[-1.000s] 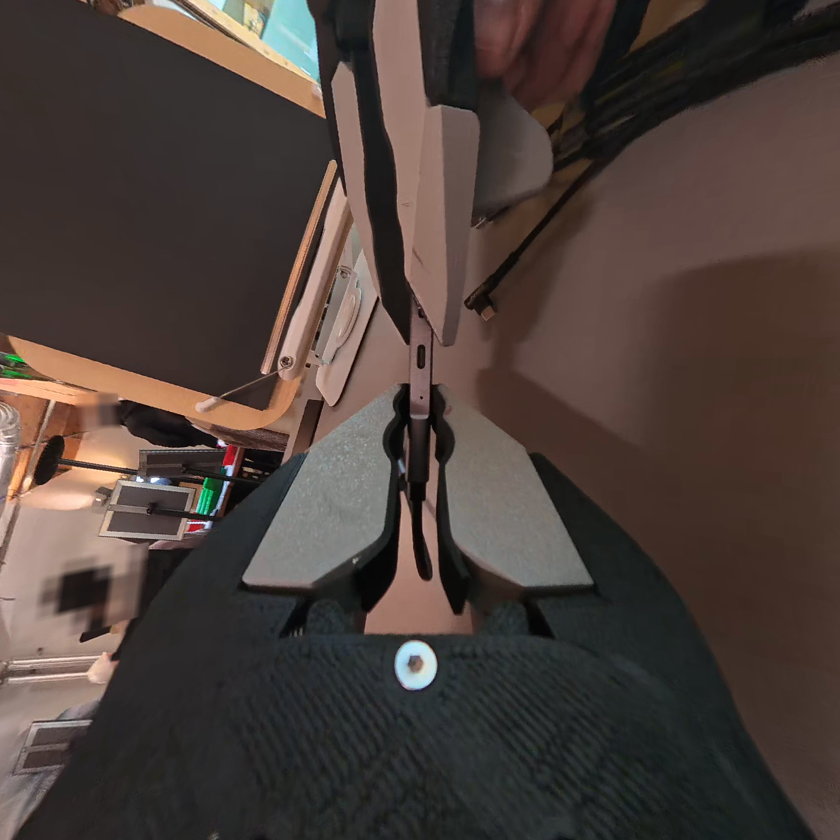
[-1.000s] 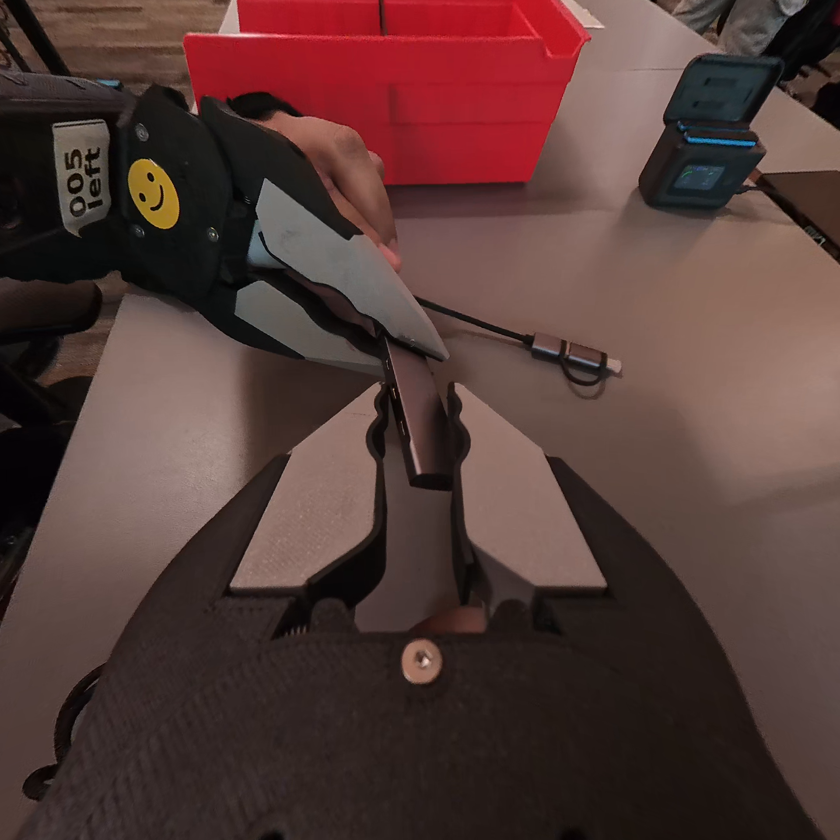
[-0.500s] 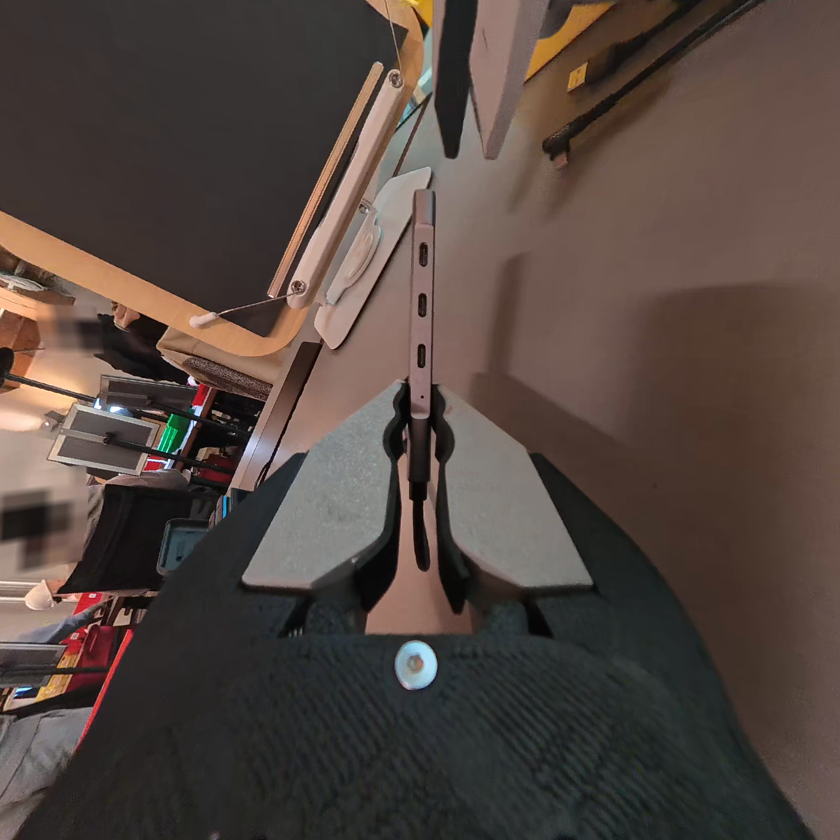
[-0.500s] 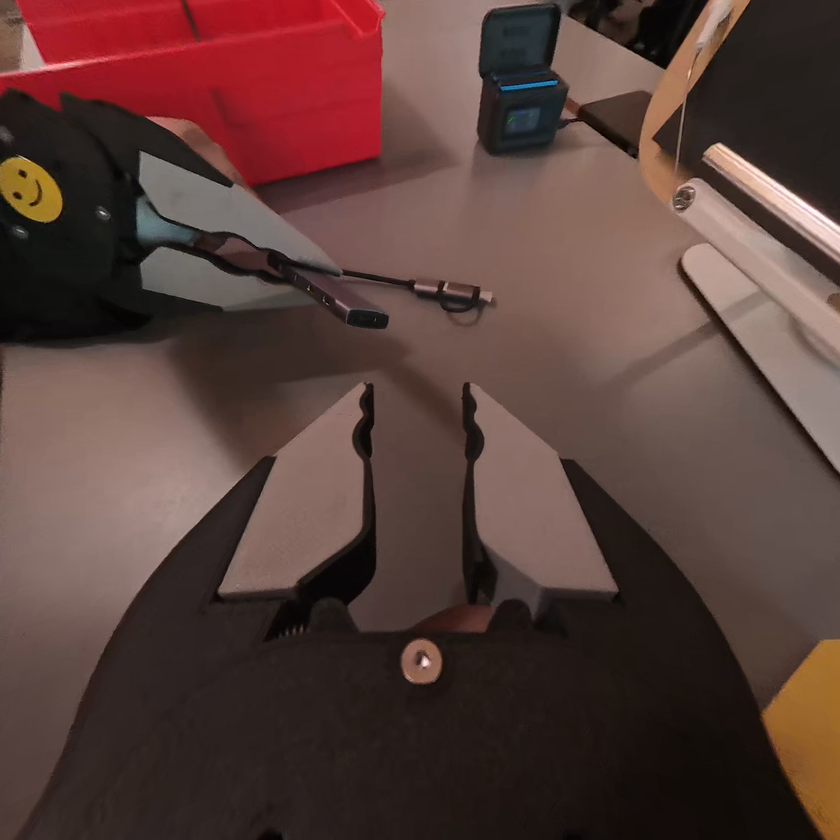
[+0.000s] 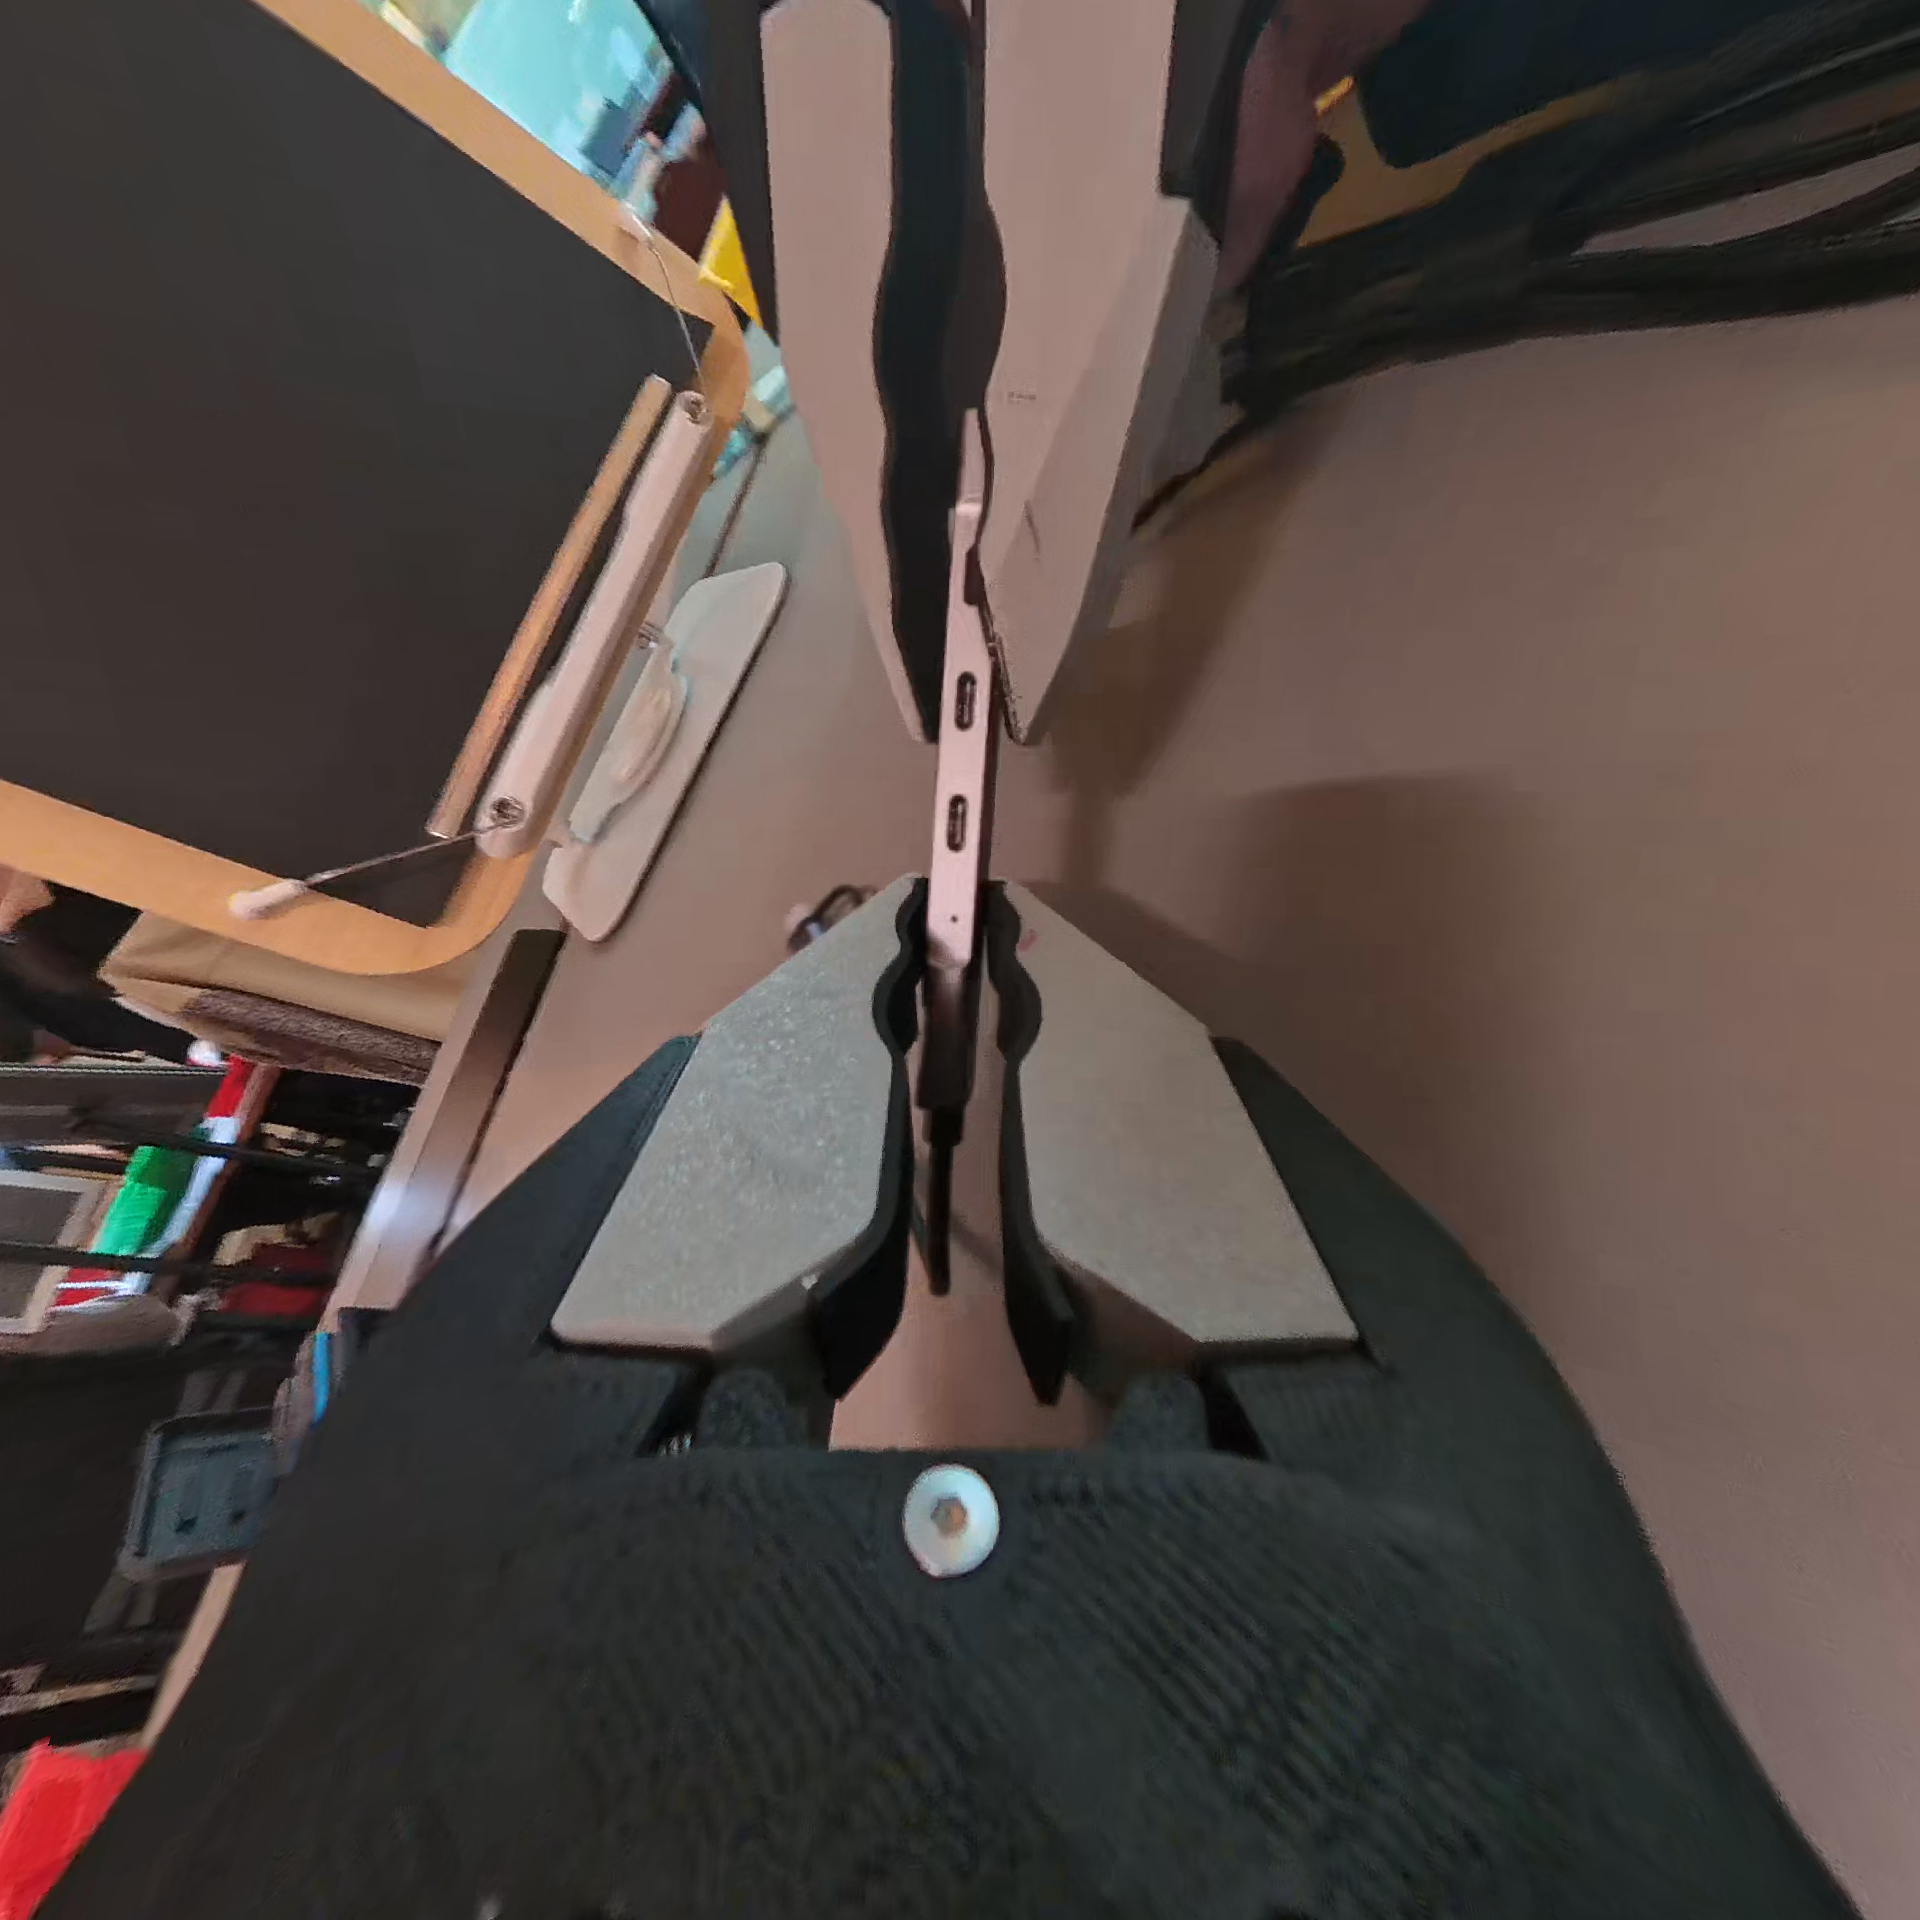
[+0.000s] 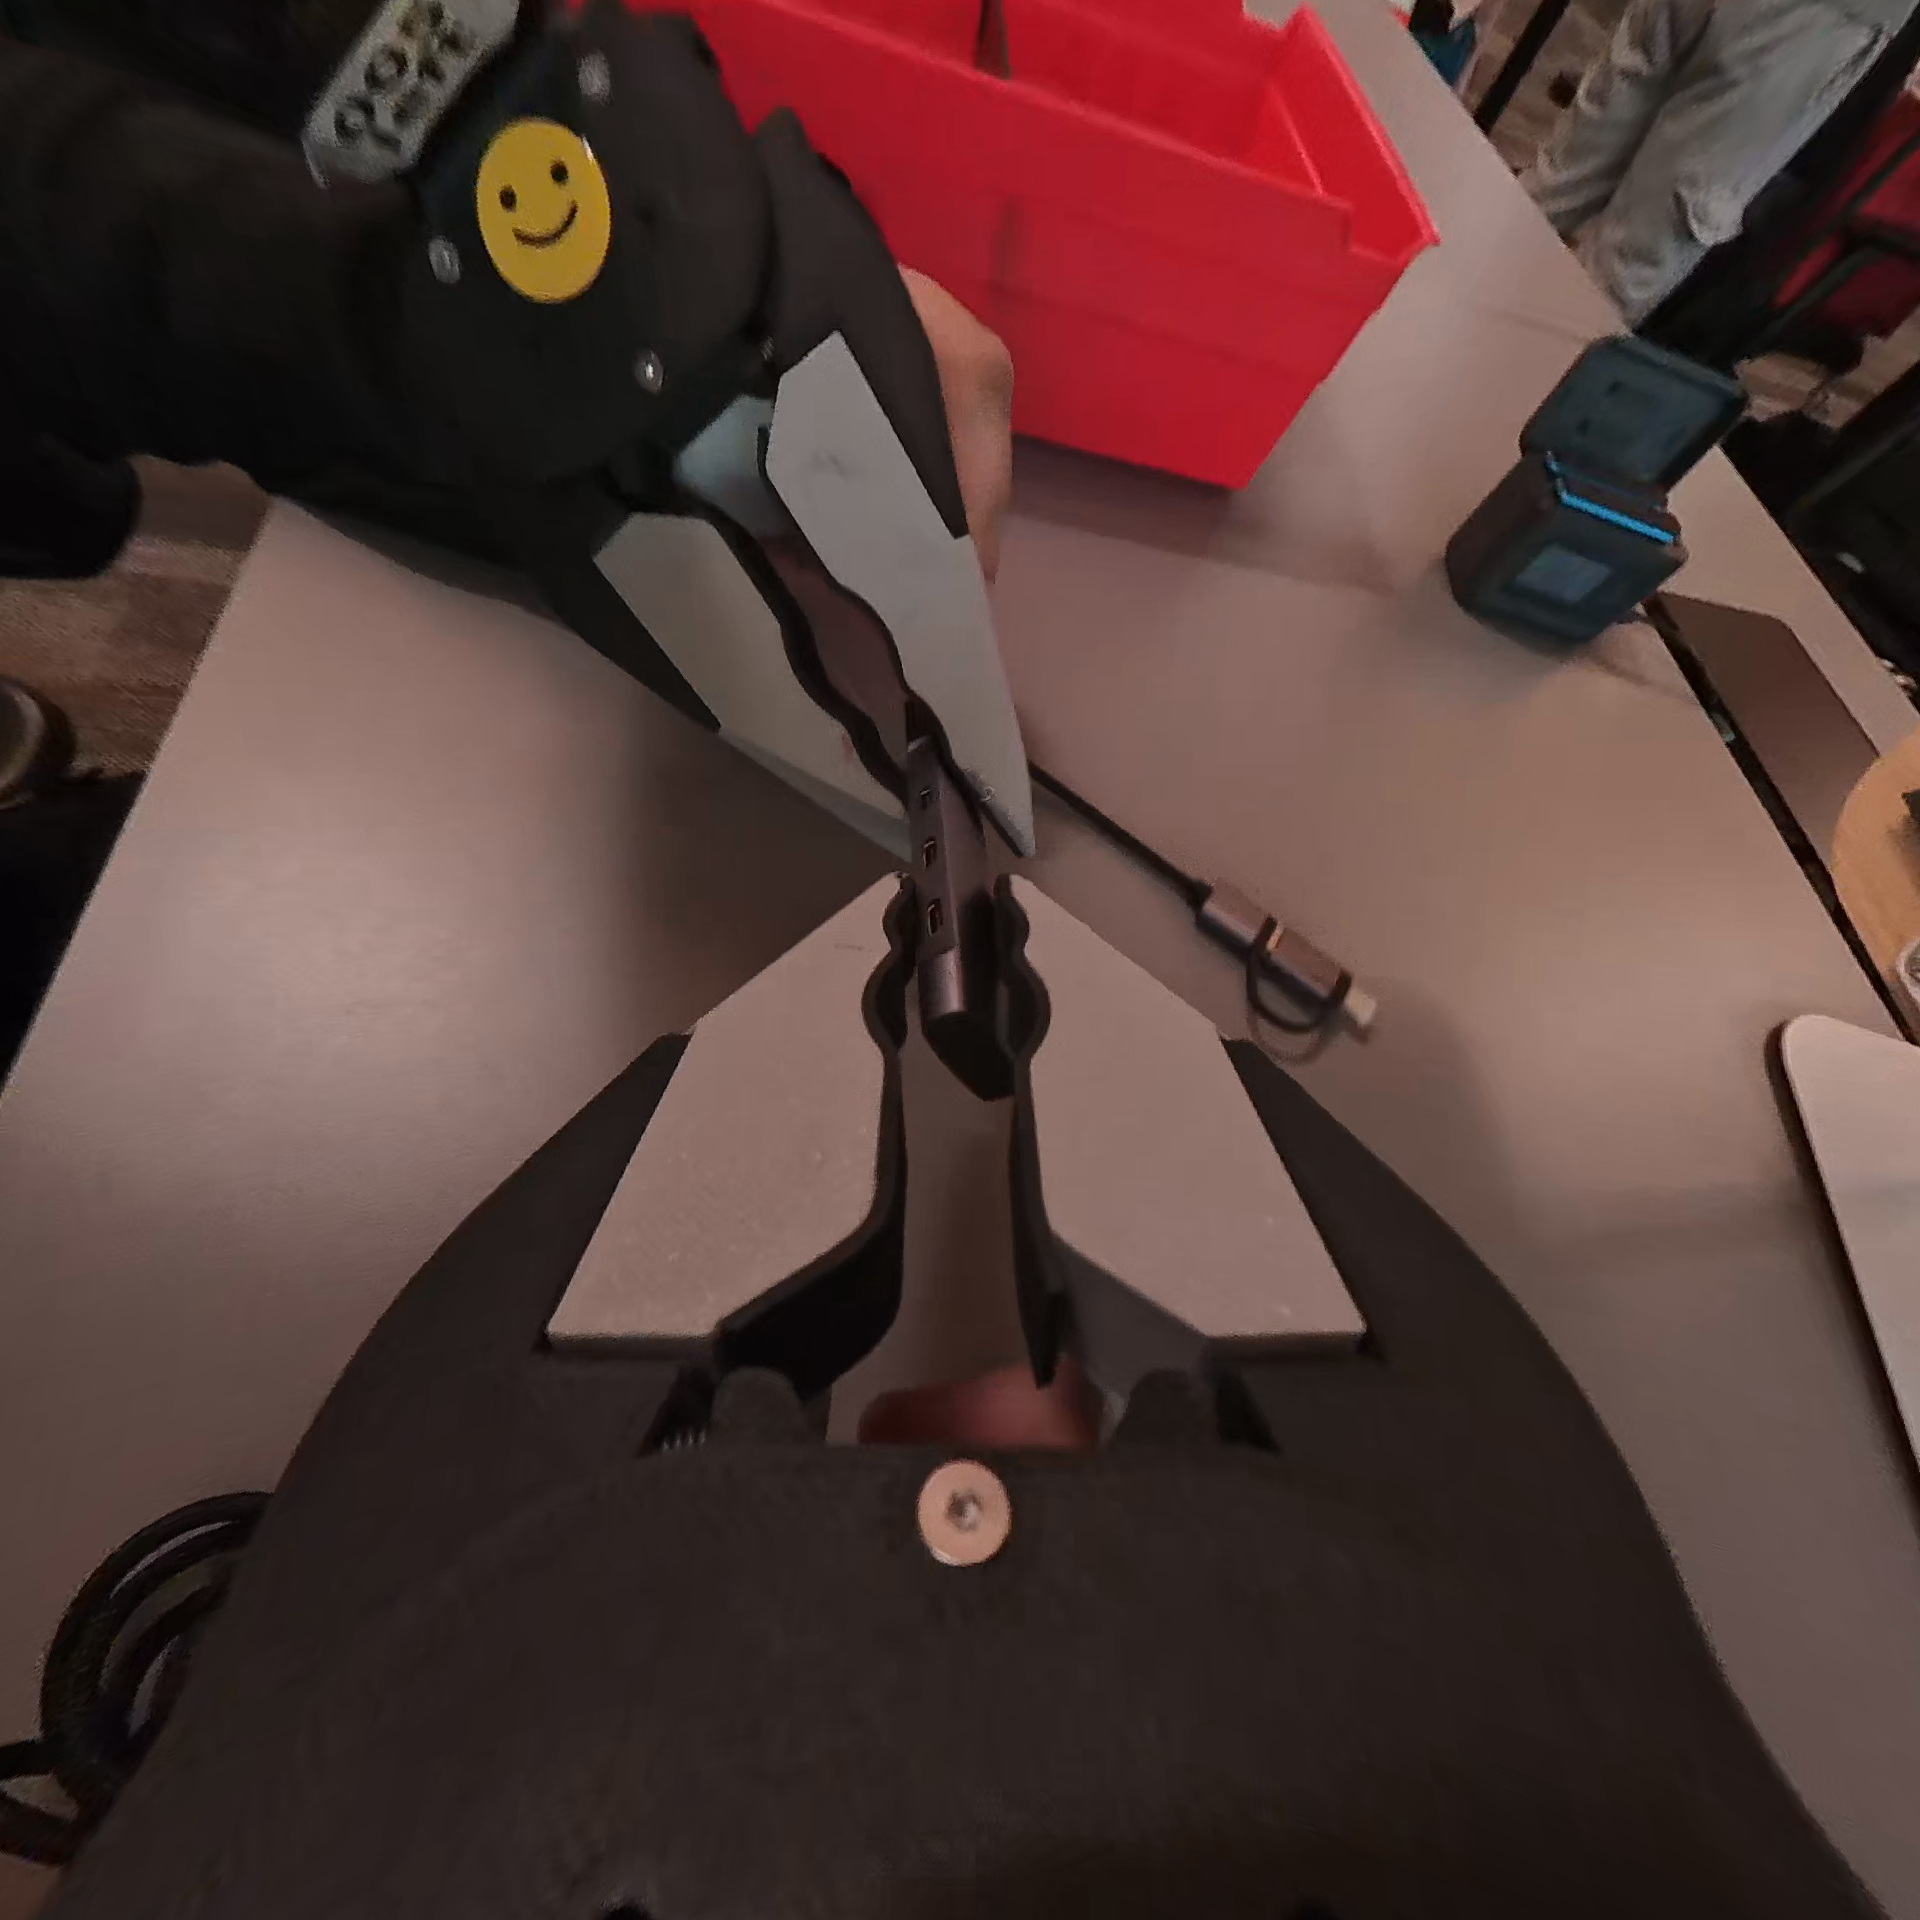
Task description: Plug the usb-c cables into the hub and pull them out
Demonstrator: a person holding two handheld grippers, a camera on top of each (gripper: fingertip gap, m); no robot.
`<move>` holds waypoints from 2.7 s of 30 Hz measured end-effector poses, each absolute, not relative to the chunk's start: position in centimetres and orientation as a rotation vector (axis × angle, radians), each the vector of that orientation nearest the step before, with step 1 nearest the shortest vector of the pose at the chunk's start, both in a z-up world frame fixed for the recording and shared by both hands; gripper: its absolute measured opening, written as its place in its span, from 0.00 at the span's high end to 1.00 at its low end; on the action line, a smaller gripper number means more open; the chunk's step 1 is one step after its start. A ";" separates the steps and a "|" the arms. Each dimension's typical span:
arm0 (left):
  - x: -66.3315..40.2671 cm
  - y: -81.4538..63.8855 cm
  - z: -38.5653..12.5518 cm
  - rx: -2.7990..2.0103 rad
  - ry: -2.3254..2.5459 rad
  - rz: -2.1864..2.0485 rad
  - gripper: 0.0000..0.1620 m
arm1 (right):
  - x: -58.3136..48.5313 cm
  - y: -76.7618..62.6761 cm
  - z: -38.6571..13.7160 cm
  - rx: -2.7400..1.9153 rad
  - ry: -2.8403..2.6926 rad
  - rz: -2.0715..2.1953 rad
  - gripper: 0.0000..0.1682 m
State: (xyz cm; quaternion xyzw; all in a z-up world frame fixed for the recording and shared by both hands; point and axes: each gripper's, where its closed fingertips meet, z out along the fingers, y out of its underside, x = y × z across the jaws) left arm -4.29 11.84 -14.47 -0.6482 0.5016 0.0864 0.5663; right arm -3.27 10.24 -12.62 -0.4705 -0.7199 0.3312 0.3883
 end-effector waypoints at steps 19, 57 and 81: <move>-5.6 13.1 -15.5 -1.671 1.126 0.178 0.96 | 4.4 21.3 -16.8 -2.087 -1.270 0.411 0.90; -3.1 10.7 -18.5 -2.014 1.129 -0.437 0.95 | -4.7 10.6 -13.9 -0.879 -2.107 -0.035 0.97; -2.5 9.9 -18.4 -2.073 1.075 -0.632 0.95 | -4.1 9.9 -14.1 -0.328 -2.085 -0.607 0.96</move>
